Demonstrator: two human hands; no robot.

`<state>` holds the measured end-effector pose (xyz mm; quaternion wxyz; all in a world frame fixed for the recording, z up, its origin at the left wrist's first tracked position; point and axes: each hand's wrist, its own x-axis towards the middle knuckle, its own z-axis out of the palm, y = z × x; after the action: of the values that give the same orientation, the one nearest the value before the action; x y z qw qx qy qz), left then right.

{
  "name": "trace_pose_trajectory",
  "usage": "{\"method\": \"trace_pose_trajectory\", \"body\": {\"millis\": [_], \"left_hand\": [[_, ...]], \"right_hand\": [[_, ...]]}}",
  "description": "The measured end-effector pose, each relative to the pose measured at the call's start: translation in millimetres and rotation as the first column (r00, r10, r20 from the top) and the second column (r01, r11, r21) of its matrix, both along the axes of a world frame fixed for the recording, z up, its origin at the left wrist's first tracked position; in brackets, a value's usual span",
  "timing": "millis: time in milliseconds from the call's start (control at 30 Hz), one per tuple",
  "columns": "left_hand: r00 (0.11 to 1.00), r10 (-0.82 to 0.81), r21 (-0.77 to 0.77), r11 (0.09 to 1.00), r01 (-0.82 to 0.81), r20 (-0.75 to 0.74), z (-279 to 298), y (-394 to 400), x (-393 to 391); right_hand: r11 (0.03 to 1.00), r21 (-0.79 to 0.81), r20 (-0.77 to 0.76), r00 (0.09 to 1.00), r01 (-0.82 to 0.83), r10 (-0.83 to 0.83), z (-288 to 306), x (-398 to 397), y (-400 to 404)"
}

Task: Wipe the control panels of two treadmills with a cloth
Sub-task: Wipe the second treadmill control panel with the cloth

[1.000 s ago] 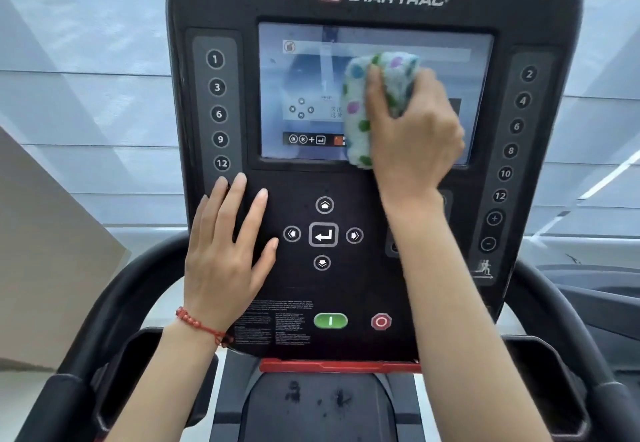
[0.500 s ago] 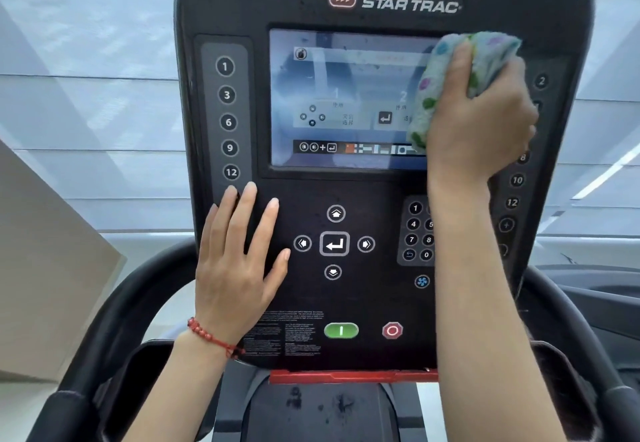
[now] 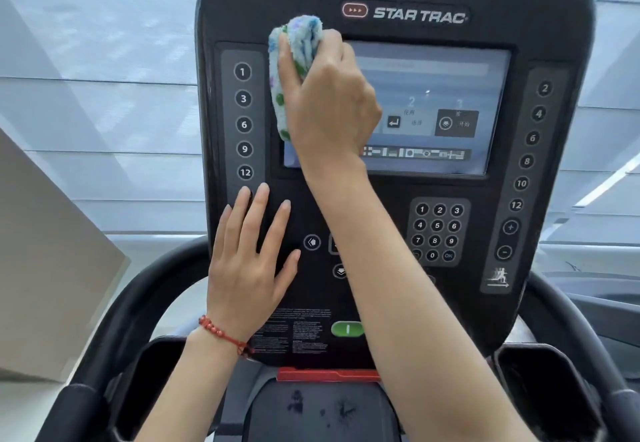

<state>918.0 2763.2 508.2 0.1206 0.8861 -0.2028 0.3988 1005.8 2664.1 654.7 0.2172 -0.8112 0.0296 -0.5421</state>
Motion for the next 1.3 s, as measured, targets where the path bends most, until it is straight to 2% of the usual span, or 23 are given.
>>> {"method": "trace_pose_trajectory", "body": {"millis": [167, 300, 400, 667, 900, 1000, 1100, 1200, 1300], "left_hand": [[1.0, 0.002, 0.013, 1.0, -0.002, 0.004, 0, 2, -1], [1.0, 0.014, 0.016, 1.0, -0.014, 0.003, 0, 2, -1], [1.0, 0.024, 0.024, 0.999, -0.024, 0.002, -1, 1, 0], [0.999, 0.032, 0.013, 0.999, -0.033, 0.025, -2, -2, 0], [0.999, 0.032, 0.034, 0.999, -0.032, 0.013, 0, 1, -1], [0.999, 0.032, 0.016, 0.999, -0.032, 0.002, 3, 2, -4], [0.999, 0.046, -0.009, 0.999, -0.046, 0.014, 3, 6, -8], [0.998, 0.056, -0.014, 0.998, -0.055, 0.014, 0, 14, -11], [0.998, 0.058, -0.016, 0.998, -0.057, 0.013, -5, 21, -15]], "right_hand": [[0.999, -0.049, 0.072, 0.997, 0.017, -0.014, 3, 3, -21], [1.0, 0.006, 0.034, 0.999, 0.003, -0.003, 1, 3, -52], [0.996, 0.061, 0.045, 0.996, 0.071, -0.074, 5, -3, -85], [0.951, 0.192, -0.122, 0.967, 0.242, -0.221, 6, -27, -171], [0.941, 0.238, -0.146, 0.966, 0.243, -0.213, 10, -31, -166], [0.959, 0.245, -0.058, 0.989, 0.143, -0.133, 14, -39, -143], [0.978, 0.204, 0.018, 0.999, -0.049, 0.046, 12, -42, -98], [0.967, 0.084, 0.022, 0.97, -0.243, 0.242, 6, -36, -46], [0.95, -0.071, -0.007, 0.952, -0.305, 0.305, 7, -19, -13]]}}
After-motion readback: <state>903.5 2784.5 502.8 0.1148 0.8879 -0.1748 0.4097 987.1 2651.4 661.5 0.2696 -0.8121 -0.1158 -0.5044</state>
